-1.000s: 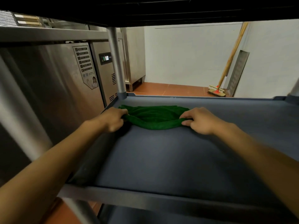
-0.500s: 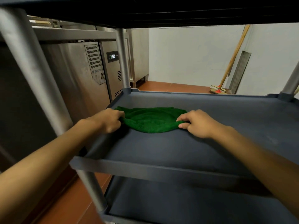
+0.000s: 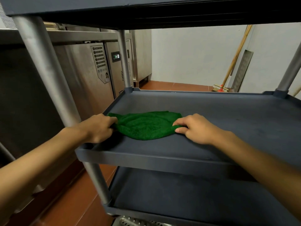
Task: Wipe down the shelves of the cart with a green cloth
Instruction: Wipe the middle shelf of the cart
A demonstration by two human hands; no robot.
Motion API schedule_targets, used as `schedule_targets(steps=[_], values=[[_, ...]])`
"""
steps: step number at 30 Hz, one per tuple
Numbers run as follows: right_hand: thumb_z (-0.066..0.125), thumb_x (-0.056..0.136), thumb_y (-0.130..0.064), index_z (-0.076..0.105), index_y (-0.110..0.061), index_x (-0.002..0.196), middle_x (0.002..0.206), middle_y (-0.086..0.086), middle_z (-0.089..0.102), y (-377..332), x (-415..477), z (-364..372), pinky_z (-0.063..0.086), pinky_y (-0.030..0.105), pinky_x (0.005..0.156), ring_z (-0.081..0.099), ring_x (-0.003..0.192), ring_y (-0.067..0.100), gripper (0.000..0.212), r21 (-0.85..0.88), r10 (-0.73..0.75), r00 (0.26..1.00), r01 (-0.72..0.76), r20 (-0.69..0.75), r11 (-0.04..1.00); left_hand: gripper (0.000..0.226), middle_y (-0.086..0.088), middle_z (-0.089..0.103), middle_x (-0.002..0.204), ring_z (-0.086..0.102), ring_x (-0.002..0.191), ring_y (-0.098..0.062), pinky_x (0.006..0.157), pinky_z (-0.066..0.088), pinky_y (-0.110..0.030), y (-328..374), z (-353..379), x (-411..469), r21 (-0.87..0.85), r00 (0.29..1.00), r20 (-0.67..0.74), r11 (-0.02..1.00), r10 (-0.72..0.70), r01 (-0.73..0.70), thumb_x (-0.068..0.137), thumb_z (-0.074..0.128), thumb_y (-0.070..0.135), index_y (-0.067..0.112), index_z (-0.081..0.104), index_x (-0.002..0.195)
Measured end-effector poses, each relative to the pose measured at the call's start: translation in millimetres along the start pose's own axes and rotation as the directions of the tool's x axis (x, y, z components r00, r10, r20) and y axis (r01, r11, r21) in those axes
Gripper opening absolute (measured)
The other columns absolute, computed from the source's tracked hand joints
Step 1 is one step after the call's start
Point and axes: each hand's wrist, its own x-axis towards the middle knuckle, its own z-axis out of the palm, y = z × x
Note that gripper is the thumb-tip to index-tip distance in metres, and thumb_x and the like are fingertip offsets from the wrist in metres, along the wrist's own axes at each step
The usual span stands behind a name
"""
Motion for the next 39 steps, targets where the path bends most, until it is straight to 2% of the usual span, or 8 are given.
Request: schedule_targets(steps=[10,13,16,20,26,32,36,39], values=[[0.054,0.098,-0.033,0.061,-0.027,0.127,0.126,-0.003,0.066,-14,-21,2,0.047,0.032,0.095,0.061,0.112,0.017,0.031,0.008,-0.038,0.999,0.039,-0.012,0.999,0.02,0.0,0.063,0.097,0.062,0.081,-0.015,0.079,0.053,-0.037,2,6,-44,0.096,0.998,0.039,0.993,0.057,-0.061,0.098,0.044,0.022,0.023,0.051,0.116],[0.055,0.097,-0.033,0.061,-0.027,0.127,0.129,-0.004,0.064,-16,-22,0,0.047,0.034,0.096,0.06,0.114,0.016,0.031,0.036,-0.042,0.999,0.041,0.018,0.998,0.023,0.002,0.064,0.099,0.064,0.083,-0.015,0.08,0.053,-0.038,-2,17,-58,0.194,0.993,-0.04,0.976,0.113,-0.104,0.097,0.039,0.031,0.025,0.046,0.118],[0.056,0.097,-0.033,0.061,-0.026,0.128,0.13,-0.004,0.064,-18,-24,0,0.046,0.032,0.096,0.059,0.115,0.016,0.032,0.051,-0.04,0.999,0.038,0.035,0.998,0.047,0.004,0.066,0.099,0.065,0.087,-0.019,0.081,0.054,-0.038,-4,34,-71,0.296,0.954,-0.212,0.944,0.214,-0.146,0.09,0.018,0.047,0.025,0.048,0.118],[0.055,0.098,-0.032,0.061,-0.026,0.129,0.13,-0.003,0.064,-19,-28,2,0.044,0.029,0.094,0.059,0.116,0.017,0.032,0.052,-0.037,0.999,0.036,0.029,0.998,0.048,0.004,0.067,0.092,0.066,0.082,-0.019,0.078,0.055,-0.037,-6,42,-73,0.286,0.915,-0.321,0.946,0.243,-0.15,0.088,0.02,0.05,0.025,0.052,0.113],[0.055,0.097,-0.035,0.06,-0.029,0.127,0.127,0.001,0.066,-17,-20,10,0.048,0.037,0.096,0.06,0.114,0.023,0.032,0.049,0.005,1.0,-0.004,-0.02,0.999,0.049,0.002,0.064,0.085,0.064,0.072,-0.02,0.071,0.055,-0.041,-13,40,-54,0.302,0.925,-0.312,0.946,0.216,-0.119,0.088,0.015,0.053,0.027,0.045,0.116],[0.052,0.099,-0.034,0.059,-0.027,0.129,0.124,0.006,0.066,-17,-16,13,0.049,0.039,0.094,0.06,0.111,0.027,0.032,0.037,0.062,0.997,-0.06,-0.052,0.998,0.054,0.002,0.059,0.072,0.06,0.062,-0.024,0.061,0.049,-0.038,-5,39,-34,0.279,0.912,-0.371,0.958,0.175,-0.071,0.083,0.007,0.054,0.023,0.045,0.106],[0.053,0.098,-0.034,0.059,-0.027,0.129,0.125,0.005,0.065,-17,-20,12,0.049,0.04,0.094,0.06,0.112,0.026,0.032,0.053,0.049,0.998,-0.047,-0.041,0.997,0.046,0.002,0.057,0.069,0.058,0.059,-0.023,0.061,0.051,-0.041,-5,40,-42,0.223,0.922,-0.358,0.972,0.146,-0.067,0.083,0.011,0.054,0.024,0.043,0.099],[0.053,0.098,-0.034,0.058,-0.027,0.129,0.127,0.005,0.064,-17,-24,11,0.049,0.04,0.094,0.06,0.113,0.026,0.032,0.06,0.03,0.999,-0.027,-0.035,0.998,0.033,0.003,0.058,0.069,0.059,0.059,-0.02,0.062,0.052,-0.04,-2,37,-52,0.199,0.93,-0.344,0.978,0.133,-0.066,0.091,0.025,0.048,0.024,0.046,0.102]])
